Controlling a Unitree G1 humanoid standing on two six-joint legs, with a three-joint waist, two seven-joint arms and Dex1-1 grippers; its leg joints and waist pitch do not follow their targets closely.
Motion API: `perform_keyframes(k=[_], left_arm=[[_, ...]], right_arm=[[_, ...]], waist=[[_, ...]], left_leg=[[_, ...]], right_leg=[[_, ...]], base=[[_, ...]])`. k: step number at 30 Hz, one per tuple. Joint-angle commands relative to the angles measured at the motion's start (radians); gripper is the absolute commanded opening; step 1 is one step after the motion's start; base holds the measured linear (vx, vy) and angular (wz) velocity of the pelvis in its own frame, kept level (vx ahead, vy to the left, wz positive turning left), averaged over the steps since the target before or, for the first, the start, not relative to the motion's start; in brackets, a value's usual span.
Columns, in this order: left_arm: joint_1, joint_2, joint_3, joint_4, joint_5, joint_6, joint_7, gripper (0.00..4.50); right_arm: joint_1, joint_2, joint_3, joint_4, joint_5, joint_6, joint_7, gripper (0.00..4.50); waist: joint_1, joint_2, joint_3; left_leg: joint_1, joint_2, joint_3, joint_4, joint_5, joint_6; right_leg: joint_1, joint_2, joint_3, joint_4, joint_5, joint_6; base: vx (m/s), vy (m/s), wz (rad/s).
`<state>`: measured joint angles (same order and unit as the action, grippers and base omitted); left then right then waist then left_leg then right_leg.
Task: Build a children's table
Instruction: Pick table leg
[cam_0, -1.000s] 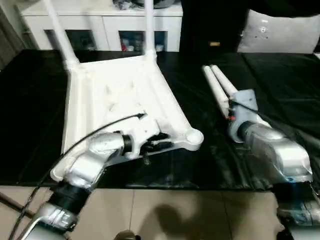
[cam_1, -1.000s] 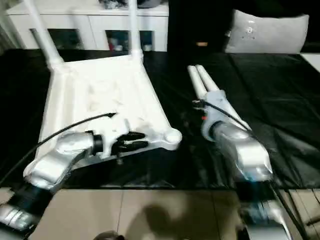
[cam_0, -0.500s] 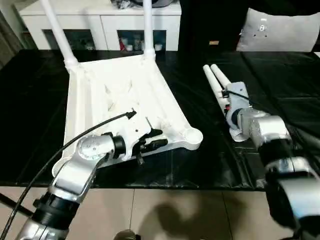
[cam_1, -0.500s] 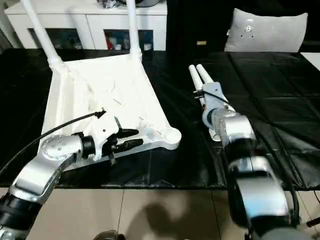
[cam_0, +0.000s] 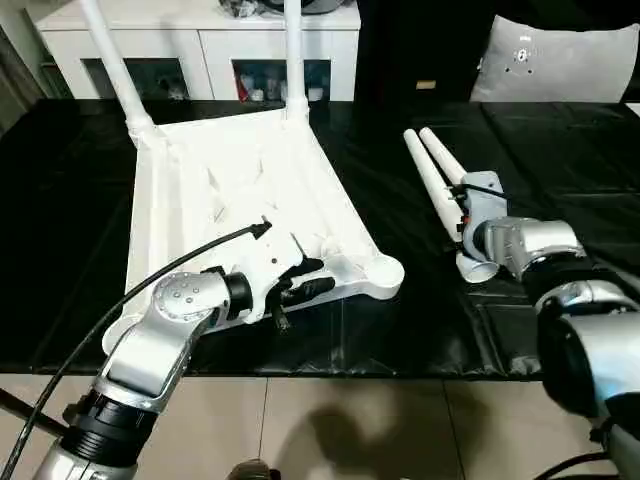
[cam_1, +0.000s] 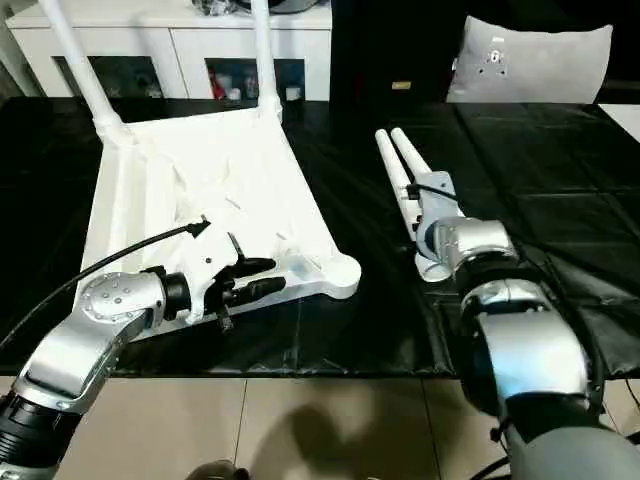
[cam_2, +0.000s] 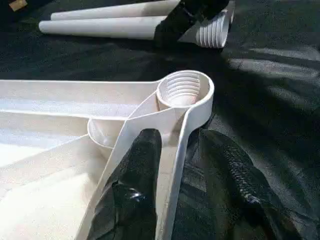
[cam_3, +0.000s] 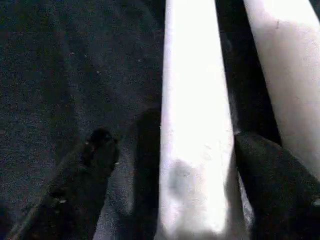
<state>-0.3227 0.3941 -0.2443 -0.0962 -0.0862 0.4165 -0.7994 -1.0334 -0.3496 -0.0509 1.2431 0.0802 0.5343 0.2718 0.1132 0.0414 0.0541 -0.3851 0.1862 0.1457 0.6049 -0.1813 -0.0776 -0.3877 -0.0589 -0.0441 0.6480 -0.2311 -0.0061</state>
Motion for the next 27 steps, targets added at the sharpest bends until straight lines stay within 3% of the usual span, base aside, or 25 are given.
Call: perform_keyframes(k=[1,2,19,25,27], left_arm=[[0.005,0.012,0.010,-0.031,-0.010,0.020,0.007,1.43],[0.005,0.013,0.010,-0.033,-0.011,0.023,0.007,1.43],[0.021,0.033,0.001,-0.067,-0.024,0.050,-0.005,1.43],[0.037,0.039,-0.001,-0.083,-0.026,0.057,-0.002,1.43],[0.042,0.041,-0.002,-0.089,-0.027,0.058,0.000,1.43]], right_arm=[[-0.028,-0.010,-0.020,0.050,0.011,0.025,0.040,3.63],[-0.031,-0.012,-0.022,0.058,0.009,0.027,0.050,3.37],[-0.021,-0.023,-0.025,0.095,-0.029,0.043,0.109,1.94],[-0.011,-0.021,-0.037,0.094,-0.027,0.039,0.116,1.86],[-0.012,-0.021,-0.062,0.090,-0.004,0.036,0.120,1.85]], waist=[[0.003,-0.006,-0.076],[0.002,-0.007,-0.076],[0.004,-0.008,-0.073],[0.004,-0.006,-0.072],[0.004,-0.011,-0.072]], left_leg=[[0.009,0.028,0.007,-0.053,-0.085,0.022],[0.009,0.028,0.008,-0.053,-0.089,0.023],[0.009,0.030,0.010,-0.055,-0.104,0.023],[0.009,0.031,0.010,-0.055,-0.113,0.019],[0.008,0.030,0.011,-0.056,-0.111,0.021]], right_leg=[[0.052,-0.066,0.033,-0.058,0.078,-0.281],[0.053,-0.066,0.032,-0.058,0.075,-0.284],[0.048,-0.066,0.031,-0.062,0.032,-0.280],[0.047,-0.067,0.032,-0.064,0.014,-0.277],[0.048,-0.067,0.032,-0.063,0.017,-0.276]], base=[[0.000,0.000,0.00],[0.000,0.000,0.00],[0.000,0.000,0.00],[0.000,0.000,0.00],[0.000,0.000,0.00]])
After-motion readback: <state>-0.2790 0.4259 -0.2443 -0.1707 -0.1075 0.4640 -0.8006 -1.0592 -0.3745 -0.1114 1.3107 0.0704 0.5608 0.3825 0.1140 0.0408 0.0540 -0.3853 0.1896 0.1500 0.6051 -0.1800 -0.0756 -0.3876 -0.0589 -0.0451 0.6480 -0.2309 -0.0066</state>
